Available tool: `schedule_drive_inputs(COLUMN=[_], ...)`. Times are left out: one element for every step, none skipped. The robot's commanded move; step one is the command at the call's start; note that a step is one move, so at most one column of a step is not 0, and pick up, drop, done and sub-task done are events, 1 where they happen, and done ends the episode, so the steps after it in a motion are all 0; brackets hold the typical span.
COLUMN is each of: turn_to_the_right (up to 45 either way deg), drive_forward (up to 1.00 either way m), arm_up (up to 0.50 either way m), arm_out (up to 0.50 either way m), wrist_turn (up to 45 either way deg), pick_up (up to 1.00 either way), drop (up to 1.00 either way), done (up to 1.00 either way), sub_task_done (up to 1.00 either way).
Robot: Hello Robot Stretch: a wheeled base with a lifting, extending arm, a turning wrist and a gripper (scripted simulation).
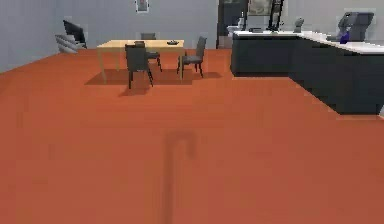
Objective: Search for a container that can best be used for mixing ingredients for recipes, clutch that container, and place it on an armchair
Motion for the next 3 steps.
schedule_drive_inputs(turn_to_the_right=[-6.0, 0.0, -3.0], drive_forward=[0.00, 1.00, 0.00], arm_up=[0.00, 0.00, 0.00], arm_out=[0.00, 0.00, 0.00], wrist_turn=[0.0, 0.0, 0.0], pick_up=[0.00, 0.00, 0.00], drop=[0.00, 0.00, 0.00], done=[0.00, 0.00, 0.00], sub_task_done=[0.00, 0.00, 0.00])
